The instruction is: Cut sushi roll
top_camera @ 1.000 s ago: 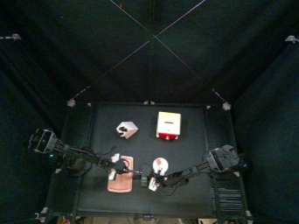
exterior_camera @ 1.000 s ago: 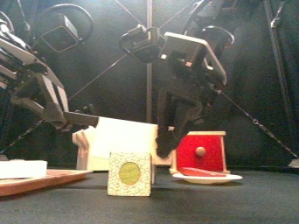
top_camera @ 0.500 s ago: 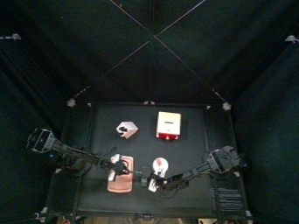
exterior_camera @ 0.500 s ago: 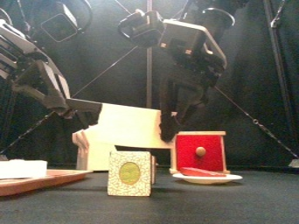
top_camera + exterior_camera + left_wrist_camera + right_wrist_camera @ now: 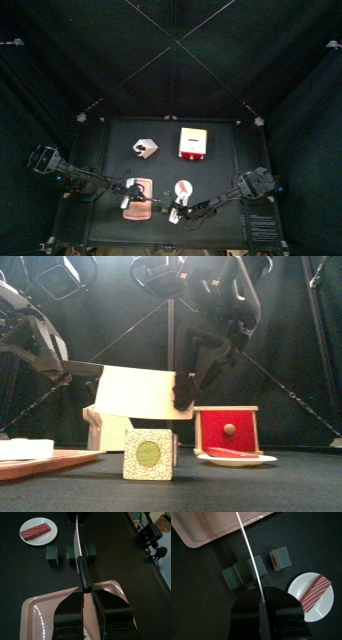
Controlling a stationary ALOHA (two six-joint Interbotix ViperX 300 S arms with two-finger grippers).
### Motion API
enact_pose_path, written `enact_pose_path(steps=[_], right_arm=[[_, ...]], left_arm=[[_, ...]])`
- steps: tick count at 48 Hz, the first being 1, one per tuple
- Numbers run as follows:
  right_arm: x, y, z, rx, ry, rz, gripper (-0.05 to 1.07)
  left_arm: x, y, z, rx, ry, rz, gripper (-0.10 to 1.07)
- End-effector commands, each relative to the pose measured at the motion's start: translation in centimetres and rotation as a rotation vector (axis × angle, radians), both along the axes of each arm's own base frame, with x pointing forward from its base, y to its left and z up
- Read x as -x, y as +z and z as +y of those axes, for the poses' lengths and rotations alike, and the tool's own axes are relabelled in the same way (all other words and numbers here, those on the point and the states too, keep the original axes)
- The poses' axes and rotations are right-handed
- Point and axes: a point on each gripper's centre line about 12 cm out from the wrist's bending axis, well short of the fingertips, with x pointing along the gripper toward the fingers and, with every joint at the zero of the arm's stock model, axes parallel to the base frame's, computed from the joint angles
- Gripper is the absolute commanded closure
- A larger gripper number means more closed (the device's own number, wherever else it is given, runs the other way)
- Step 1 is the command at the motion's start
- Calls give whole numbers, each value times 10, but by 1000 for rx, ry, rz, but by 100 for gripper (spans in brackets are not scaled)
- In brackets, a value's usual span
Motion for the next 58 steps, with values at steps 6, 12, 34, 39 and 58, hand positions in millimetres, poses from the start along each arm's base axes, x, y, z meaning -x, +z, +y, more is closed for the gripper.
enact_pose_path(steps=[6, 12, 34, 39, 58], right_arm=[[1, 6, 0, -17, -10, -12, 76], [1, -1, 1, -33, -11, 0, 76], [3, -10, 0, -41, -9, 14, 76], [3, -10, 0, -41, -11, 14, 76], [4, -12, 0, -39, -10, 18, 76]], left_arm=[[-2, -6, -4, 7, -1, 23, 54], [-2, -10, -8, 5, -10, 37, 54], [-1, -15, -9, -1, -10, 64, 54], [-2, -15, -10, -1, -14, 66, 54], [-4, -5, -20, 1, -43, 52, 54]])
